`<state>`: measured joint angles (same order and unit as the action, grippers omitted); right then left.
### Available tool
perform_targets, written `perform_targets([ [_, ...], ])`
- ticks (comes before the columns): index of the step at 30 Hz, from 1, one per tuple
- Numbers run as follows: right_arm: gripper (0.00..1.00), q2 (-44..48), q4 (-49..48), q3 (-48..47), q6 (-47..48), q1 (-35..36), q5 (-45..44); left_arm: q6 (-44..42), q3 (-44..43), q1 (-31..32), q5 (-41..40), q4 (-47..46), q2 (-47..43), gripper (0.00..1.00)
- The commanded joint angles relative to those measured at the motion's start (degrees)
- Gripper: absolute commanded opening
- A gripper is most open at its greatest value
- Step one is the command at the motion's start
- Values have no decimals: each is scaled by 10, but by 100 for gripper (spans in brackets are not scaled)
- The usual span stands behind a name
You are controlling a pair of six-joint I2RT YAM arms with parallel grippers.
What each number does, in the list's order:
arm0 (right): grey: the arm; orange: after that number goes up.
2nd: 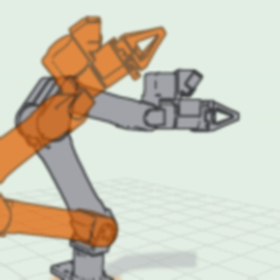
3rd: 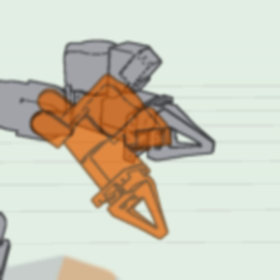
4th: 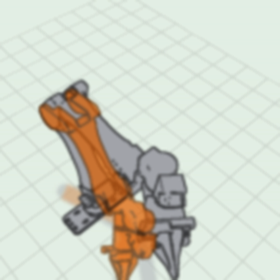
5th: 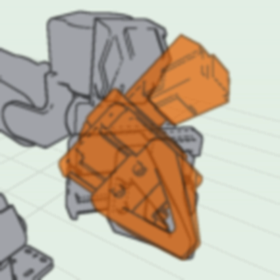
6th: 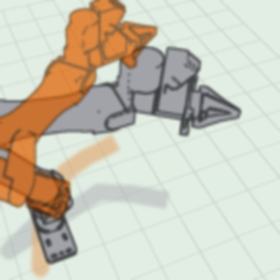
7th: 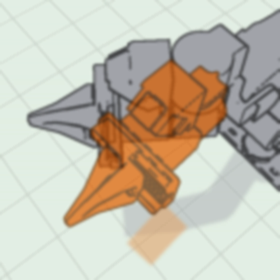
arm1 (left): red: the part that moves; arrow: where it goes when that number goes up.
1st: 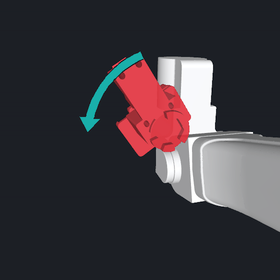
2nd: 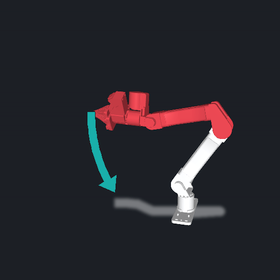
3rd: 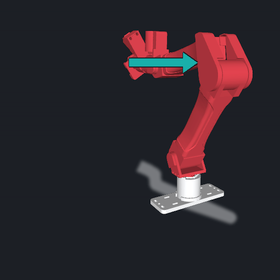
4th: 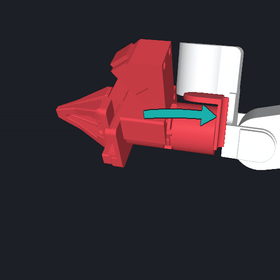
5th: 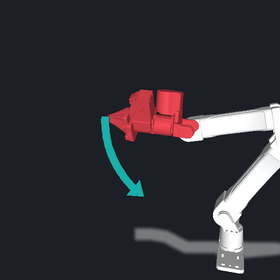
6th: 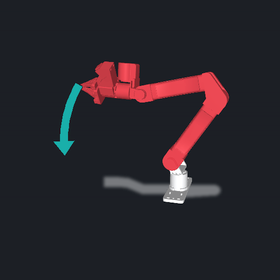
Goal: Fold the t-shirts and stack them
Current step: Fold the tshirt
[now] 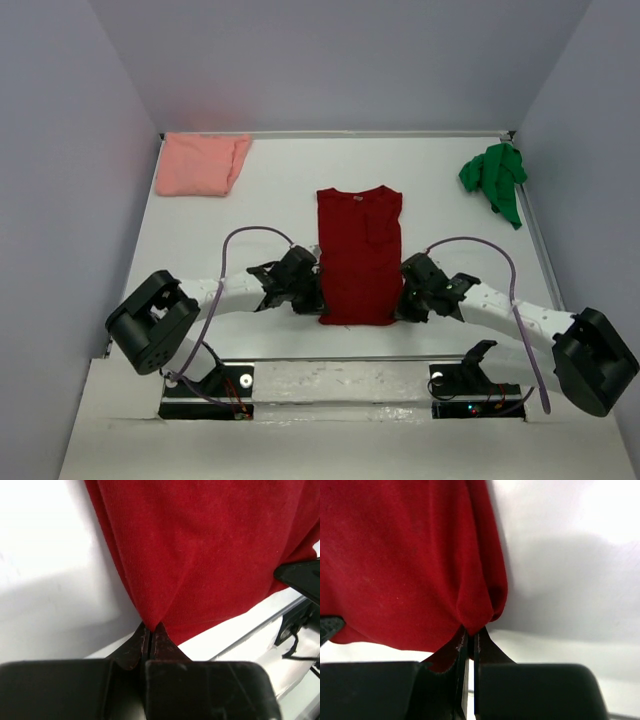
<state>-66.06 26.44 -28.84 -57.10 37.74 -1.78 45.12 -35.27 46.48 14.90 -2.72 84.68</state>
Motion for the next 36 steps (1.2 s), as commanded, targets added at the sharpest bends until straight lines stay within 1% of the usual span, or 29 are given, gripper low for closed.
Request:
perform_targets([
  [1, 0, 21, 87, -21, -58, 65, -52, 42, 27, 35, -24, 57, -63, 0],
  [2, 0, 30, 97, -27, -81, 93, -58, 51, 32, 60, -39, 61, -83, 0],
  [5, 0, 44, 134, -38, -120, 127, -85, 87, 35, 94, -58, 89, -111, 0],
  [6, 0, 51, 151, -47, -130, 152, -98, 96, 38, 112, -62, 92, -132, 0],
  [8, 0, 58, 168, -56, -165, 181, -110, 113, 46, 125, -66, 99, -161, 0],
  [9, 0, 59, 177, -66, -180, 216, -127, 125, 47, 138, -75, 104, -170, 0],
  [11, 0, 54, 215, -79, -237, 260, -152, 143, 49, 150, -92, 125, -193, 0],
  [12, 0, 49, 229, -86, -258, 305, -175, 149, 50, 156, -96, 131, -200, 0],
  [14, 0, 14, 258, -110, -284, 335, -187, 160, 51, 175, -108, 144, -213, 0],
  [15, 0, -2, 275, -118, -304, 362, -197, 166, 49, 184, -116, 152, -221, 0],
  [17, 0, -47, 298, -149, -344, 386, -213, 169, 43, 188, -130, 160, -229, 0],
  [18, 0, -58, 312, -159, -347, 395, -232, 169, 41, 189, -133, 169, -228, 0],
  [20, 0, -75, 334, -188, -354, 395, -261, 167, 29, 191, -143, 180, -226, 0],
  [21, 0, -73, 339, -193, -347, 395, -262, 165, 23, 191, -143, 187, -225, 0],
  [26, 0, -56, 395, -229, -332, 390, -349, 155, -23, 193, -206, 252, -231, 0],
  [27, 0, -60, 397, -239, -293, 357, -355, 147, -49, 193, -229, 264, -230, 0],
  [28, 0, -71, 406, -260, -286, 348, -372, 141, -64, 193, -245, 273, -227, 0],
  [29, 0, -76, 408, -269, -240, 318, -378, 126, -94, 190, -271, 298, -218, 0],
  [30, 0, -83, 403, -279, -214, 305, -379, 117, -109, 187, -279, 307, -211, 0],
  [31, 0, -88, 391, -297, -196, 293, -388, 107, -125, 182, -287, 322, -204, 0],
  [32, 0, -90, 377, -305, -141, 280, -390, 100, -158, 181, -298, 329, -190, 0],
  [34, 0, -98, 361, -337, -100, 240, -408, 73, -189, 172, -328, 351, -173, 0],
  [35, 0, -104, 344, -349, -34, 222, -406, 52, -223, 170, -347, 355, -155, 0],
  [36, 0, -111, 339, -362, -16, 209, -404, 51, -237, 166, -353, 357, -145, 0],
])
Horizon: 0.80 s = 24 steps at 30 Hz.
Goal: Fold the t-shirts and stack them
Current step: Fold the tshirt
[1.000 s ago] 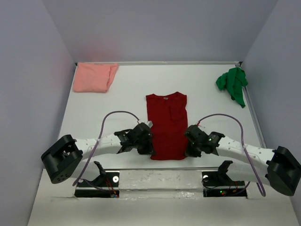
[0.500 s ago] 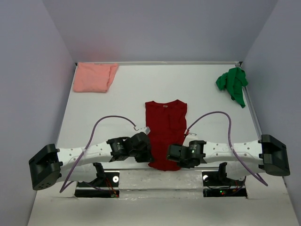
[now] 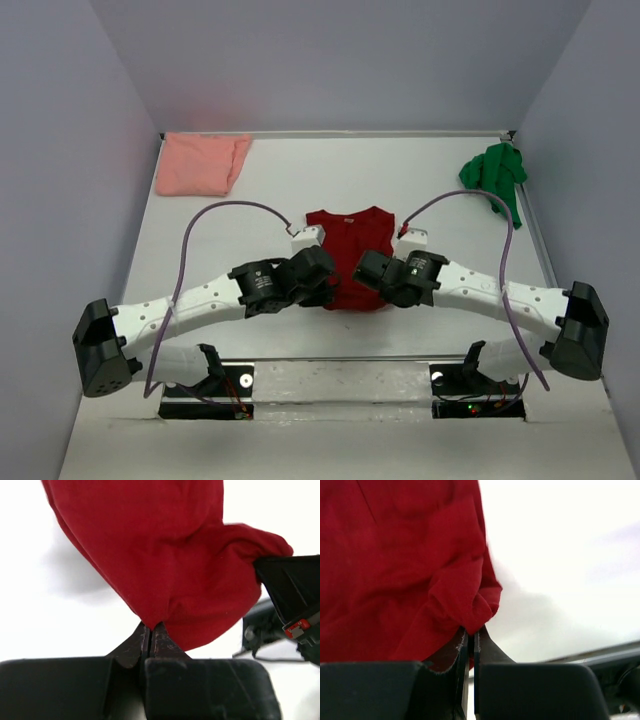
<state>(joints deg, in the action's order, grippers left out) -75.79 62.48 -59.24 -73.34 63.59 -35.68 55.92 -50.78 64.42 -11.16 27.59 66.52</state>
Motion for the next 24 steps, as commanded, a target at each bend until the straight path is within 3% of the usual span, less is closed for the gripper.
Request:
perform_targets([
  [1, 0, -21, -38, -71, 166, -72, -69, -78, -99, -30, -97, 59, 46, 0],
  [7, 0, -90, -137, -171, 360, -173, -37, -188, -183, -138, -71, 21, 100, 0],
  [10, 0, -156, -168, -266, 484, -249, 5, -231, -229, -213, -58, 16, 146, 0],
  [14, 0, -266, -177, -396, 560, -319, 101, -261, -284, -291, -17, 2, 219, 0],
  [19, 0, -385, -181, -493, 596, -360, 185, -291, -374, -318, 7, 12, 317, 0],
  [24, 0, -442, -178, -507, 602, -360, 183, -304, -409, -330, 53, -18, 407, 0],
])
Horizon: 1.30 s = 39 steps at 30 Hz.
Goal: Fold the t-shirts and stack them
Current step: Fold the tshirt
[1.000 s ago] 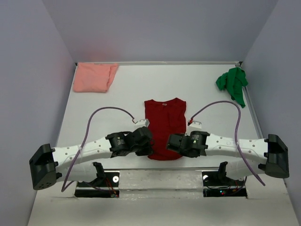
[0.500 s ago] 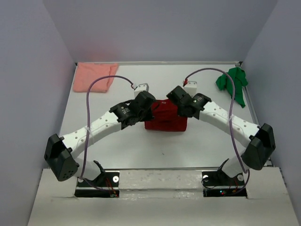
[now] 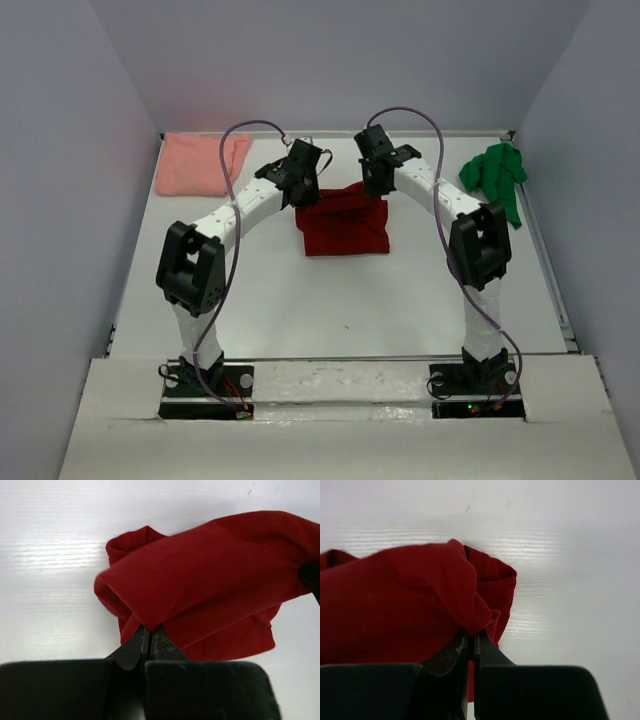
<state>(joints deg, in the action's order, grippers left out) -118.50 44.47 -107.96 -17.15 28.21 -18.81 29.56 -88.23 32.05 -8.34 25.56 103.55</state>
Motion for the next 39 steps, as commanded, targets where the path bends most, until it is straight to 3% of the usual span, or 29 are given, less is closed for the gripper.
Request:
perform_targets([
  [1, 0, -16, -5, -15, 37, -6, 19, -42, -32, -9, 20, -13, 42, 0],
  [8, 0, -7, -45, 35, 43, -11, 3, -55, -26, -33, 40, -32, 63, 0],
  [14, 0, -56, -49, -6, 51, -18, 9, -59, -56, -38, 34, -30, 96, 0],
  [19, 0, -42, -48, -1, 48, -18, 12, -56, -43, -38, 21, -32, 69, 0],
  [27, 0, 78, -24, 51, 40, 18, -23, -50, -12, -1, -7, -3, -52, 0],
  [32, 0, 184, 40, 114, -9, 59, -77, -22, 42, 79, -59, 35, -147, 0],
  [39, 0, 320, 111, 249, -96, 114, -133, 58, 175, 172, -47, 55, -292, 0],
])
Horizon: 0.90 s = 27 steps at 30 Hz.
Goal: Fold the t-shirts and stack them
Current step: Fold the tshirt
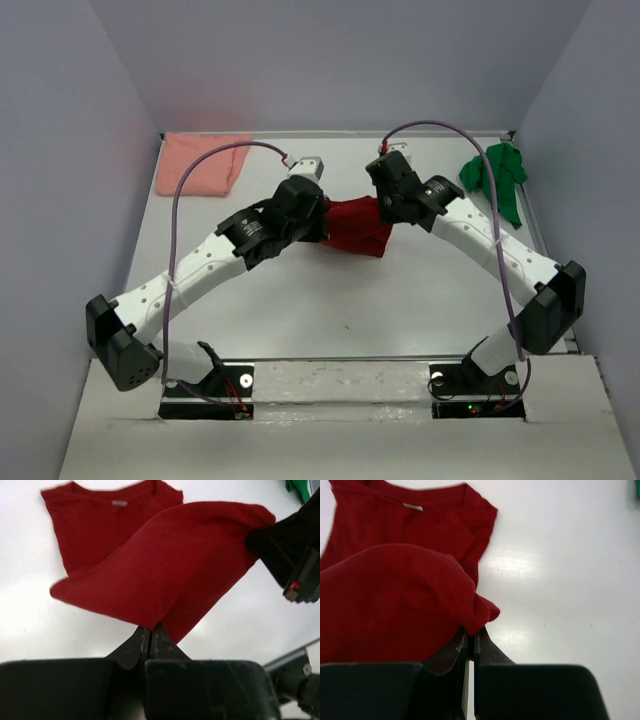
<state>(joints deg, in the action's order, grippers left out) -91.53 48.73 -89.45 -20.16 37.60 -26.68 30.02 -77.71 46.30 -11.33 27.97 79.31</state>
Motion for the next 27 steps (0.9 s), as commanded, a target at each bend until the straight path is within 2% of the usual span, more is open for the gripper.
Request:
perform_targets([
  [1, 0, 64, 73, 78, -71, 26, -54, 64, 84, 37, -14, 35, -60, 0],
  [5, 0, 125, 125, 128, -131, 62, -59, 100, 144, 70, -25, 40, -111, 0],
  [9, 0, 155, 190, 146, -230, 147, -71, 124, 205, 85, -22, 44, -160, 0],
  [12, 0, 144, 253, 145, -298, 208, -79, 130, 223, 90, -19, 48, -182, 0],
  [16, 0, 96, 349, 125, -437, 307, -87, 140, 241, 95, -24, 61, -201, 0],
  [21, 0, 68, 353, 124, -533, 360, -75, 141, 252, 97, -13, 63, -207, 0],
  [27, 0, 54, 362, 123, -557, 360, -91, 138, 258, 98, -8, 61, -202, 0],
])
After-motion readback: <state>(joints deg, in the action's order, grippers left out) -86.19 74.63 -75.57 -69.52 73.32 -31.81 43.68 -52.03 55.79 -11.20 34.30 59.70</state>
